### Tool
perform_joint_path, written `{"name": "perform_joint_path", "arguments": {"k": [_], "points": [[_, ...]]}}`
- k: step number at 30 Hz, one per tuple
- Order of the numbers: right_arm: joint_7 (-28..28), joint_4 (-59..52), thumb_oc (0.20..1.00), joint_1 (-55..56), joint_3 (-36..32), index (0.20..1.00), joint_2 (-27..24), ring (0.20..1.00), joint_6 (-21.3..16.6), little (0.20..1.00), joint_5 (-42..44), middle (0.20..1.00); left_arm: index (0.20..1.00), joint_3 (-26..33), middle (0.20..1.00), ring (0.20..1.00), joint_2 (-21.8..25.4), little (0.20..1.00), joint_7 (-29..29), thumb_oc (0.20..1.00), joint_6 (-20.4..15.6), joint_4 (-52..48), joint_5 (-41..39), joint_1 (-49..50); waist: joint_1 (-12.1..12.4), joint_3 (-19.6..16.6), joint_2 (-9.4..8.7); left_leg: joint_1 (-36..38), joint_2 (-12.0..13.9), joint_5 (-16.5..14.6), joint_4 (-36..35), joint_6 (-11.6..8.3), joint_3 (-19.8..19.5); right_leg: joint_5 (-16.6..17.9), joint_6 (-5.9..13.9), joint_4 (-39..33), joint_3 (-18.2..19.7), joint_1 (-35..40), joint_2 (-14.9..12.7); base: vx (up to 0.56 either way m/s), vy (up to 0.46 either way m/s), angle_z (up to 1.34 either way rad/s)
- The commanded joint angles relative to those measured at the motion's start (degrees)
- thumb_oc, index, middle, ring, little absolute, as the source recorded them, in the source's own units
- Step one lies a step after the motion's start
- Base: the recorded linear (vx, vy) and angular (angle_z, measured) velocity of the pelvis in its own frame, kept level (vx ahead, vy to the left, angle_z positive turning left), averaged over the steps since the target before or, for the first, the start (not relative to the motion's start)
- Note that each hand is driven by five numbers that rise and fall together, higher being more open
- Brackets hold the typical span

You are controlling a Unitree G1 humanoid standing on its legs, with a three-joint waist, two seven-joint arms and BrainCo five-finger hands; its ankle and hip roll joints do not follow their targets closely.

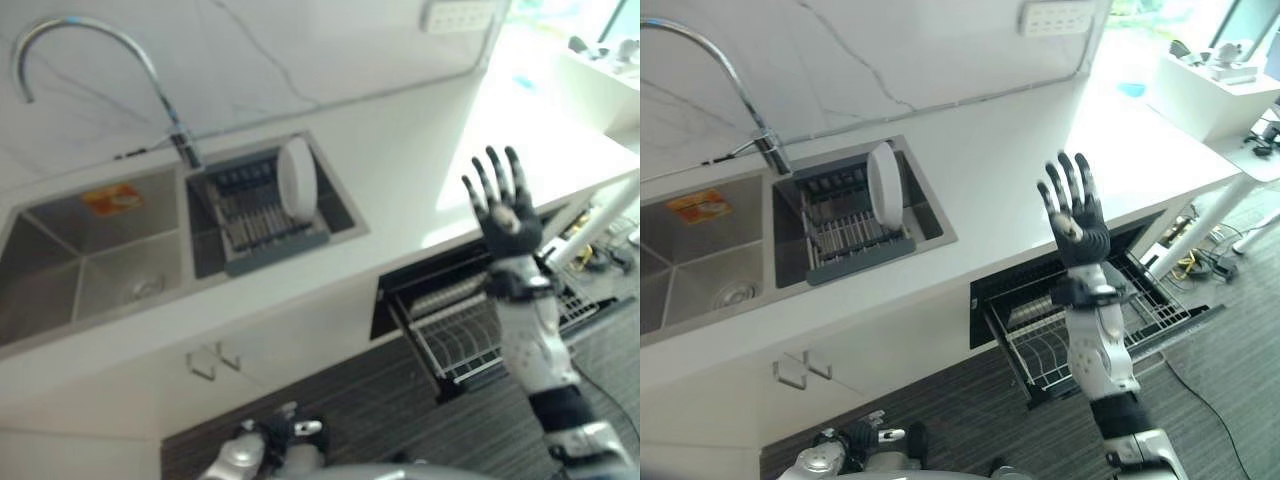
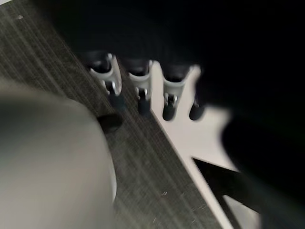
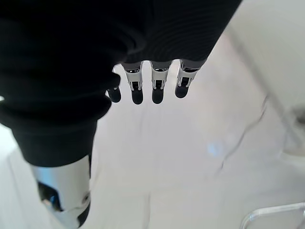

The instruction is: Place the dishes in the dishwasher.

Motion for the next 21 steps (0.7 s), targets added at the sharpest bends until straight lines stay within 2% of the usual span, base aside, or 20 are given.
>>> {"name": "perform_joint_path", "arguments": {"k": [1,4,5,6,12,21], "points": [[-6.1,-1.5,1.0,-4.8,-0.3,1.0,-0.3,1.0,0.4,1.0,-5.2,1.0,1.0,-0.9,1.0,1.0,0.3,1.0,2.3,1.0,3.3,0.3,3.8,-3.1,2.4,0.3,-0.25,2.2,2.1,-6.1,0.5,-1.82,0.2,-3.6,1.55,3.9,3.6,-1.6,-2.7,0.08,0.023,0.16],[-8.8,0.6,1.0,-10.0,0.5,1.0,0.1,1.0,2.9,1.0,-4.8,1.0,1.0,-0.1,1.0,1.0,0.2,1.0,2.5,1.0,5.0,2.1,3.9,-3.0,3.7,0.0,-0.31,2.3,1.9,-6.1,0.5,-1.83,-0.4,-3.7,1.49,3.8,2.4,-1.1,-2.9,0.08,0.004,0.06],[-7.9,1.7,1.0,-12.0,0.4,1.0,0.5,1.0,4.7,1.0,2.2,1.0,1.0,0.2,1.0,1.0,0.4,1.0,1.1,1.0,5.5,2.4,3.2,-2.8,4.3,-0.2,-0.35,2.4,1.9,-6.1,0.5,-1.88,-0.6,-3.6,1.54,3.6,1.8,-0.7,-3.1,0.13,-0.002,0.22],[-8.8,4.4,1.0,-14.6,-0.2,1.0,0.6,1.0,6.1,1.0,0.0,1.0,1.0,-0.1,1.0,1.0,0.5,1.0,0.2,1.0,5.8,2.8,1.9,-2.0,5.4,-0.3,-0.25,2.5,1.7,-6.1,0.5,-1.96,-1.1,-3.4,1.61,3.2,1.1,-0.4,-3.3,0.14,0.004,0.28],[-7.7,15.1,1.0,-22.5,-2.4,1.0,-4.1,1.0,9.8,1.0,2.3,1.0,1.0,0.1,1.0,1.0,1.9,1.0,0.1,1.0,1.2,0.0,1.0,1.4,8.7,-0.7,-0.03,3.0,2.0,-6.2,0.5,-2.45,-1.7,-2.0,2.38,1.5,-1.7,0.4,-4.3,0.1,-0.007,0.11],[-6.8,28.9,1.0,-31.0,-3.4,1.0,-10.7,1.0,11.9,1.0,3.9,1.0,1.0,-1.4,1.0,1.0,5.8,1.0,0.5,1.0,-2.2,-3.9,4.4,4.7,11.8,-0.7,-0.39,3.4,2.1,-6.2,0.5,-2.72,-3.2,-2.4,2.49,2.0,-3.5,1.1,-4.9,0.11,-0.005,0.04]]}}
